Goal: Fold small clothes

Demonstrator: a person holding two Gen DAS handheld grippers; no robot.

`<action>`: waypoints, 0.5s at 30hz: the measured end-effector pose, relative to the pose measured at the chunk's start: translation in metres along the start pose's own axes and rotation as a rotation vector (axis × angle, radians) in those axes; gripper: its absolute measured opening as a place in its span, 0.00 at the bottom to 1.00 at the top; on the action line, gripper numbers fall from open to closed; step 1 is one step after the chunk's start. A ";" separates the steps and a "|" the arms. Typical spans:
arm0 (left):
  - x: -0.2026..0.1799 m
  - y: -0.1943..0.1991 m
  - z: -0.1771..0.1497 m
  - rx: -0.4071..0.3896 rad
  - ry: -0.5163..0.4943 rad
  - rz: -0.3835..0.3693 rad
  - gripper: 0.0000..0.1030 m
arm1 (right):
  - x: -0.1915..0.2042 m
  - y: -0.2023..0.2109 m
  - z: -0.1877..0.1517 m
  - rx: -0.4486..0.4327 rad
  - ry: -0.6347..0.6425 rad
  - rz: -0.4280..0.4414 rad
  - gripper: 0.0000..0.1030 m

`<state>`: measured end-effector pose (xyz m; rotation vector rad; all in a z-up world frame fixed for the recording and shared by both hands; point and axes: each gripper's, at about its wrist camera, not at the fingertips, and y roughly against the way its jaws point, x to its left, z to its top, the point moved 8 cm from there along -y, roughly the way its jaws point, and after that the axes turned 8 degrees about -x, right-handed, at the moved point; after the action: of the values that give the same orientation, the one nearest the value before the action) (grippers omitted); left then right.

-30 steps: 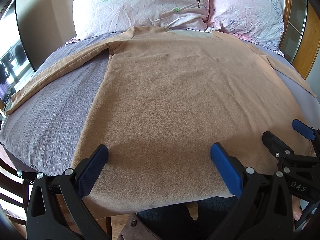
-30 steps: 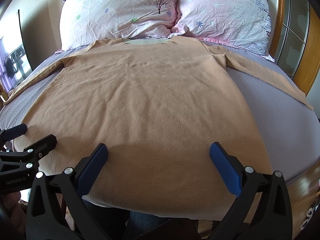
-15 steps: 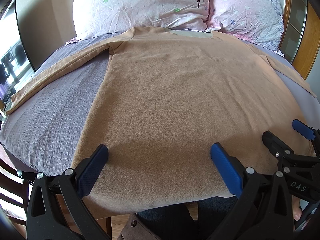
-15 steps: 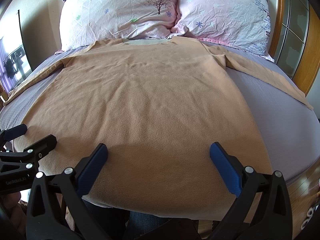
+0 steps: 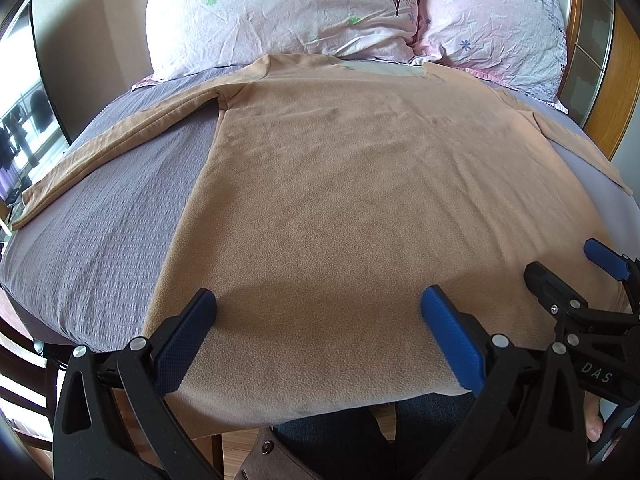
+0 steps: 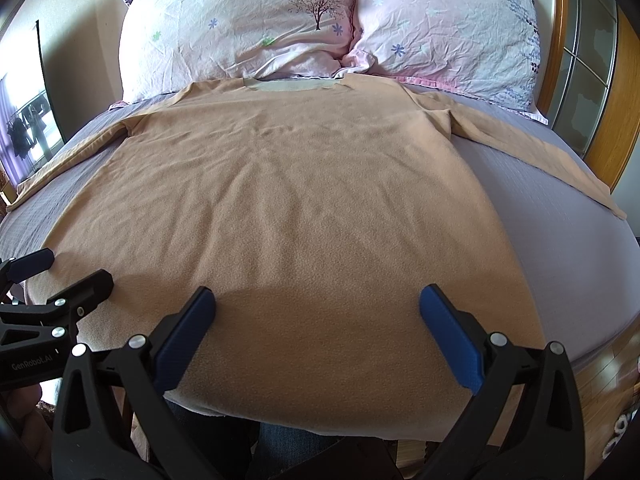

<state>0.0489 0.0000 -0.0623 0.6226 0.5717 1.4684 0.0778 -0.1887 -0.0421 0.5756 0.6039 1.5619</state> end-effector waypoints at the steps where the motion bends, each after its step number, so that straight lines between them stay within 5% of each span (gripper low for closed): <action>1: 0.000 0.000 0.000 0.000 0.000 0.000 0.99 | 0.000 0.000 0.000 0.000 0.000 0.000 0.98; 11: 0.000 0.000 0.000 -0.001 0.000 0.000 0.99 | 0.005 0.001 0.002 -0.010 -0.002 -0.003 0.98; 15: 0.000 -0.001 0.000 0.011 -0.009 -0.006 0.99 | -0.009 0.005 0.011 -0.081 -0.031 0.055 0.98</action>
<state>0.0494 -0.0002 -0.0627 0.6359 0.5742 1.4573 0.0826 -0.1974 -0.0307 0.5587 0.5025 1.6187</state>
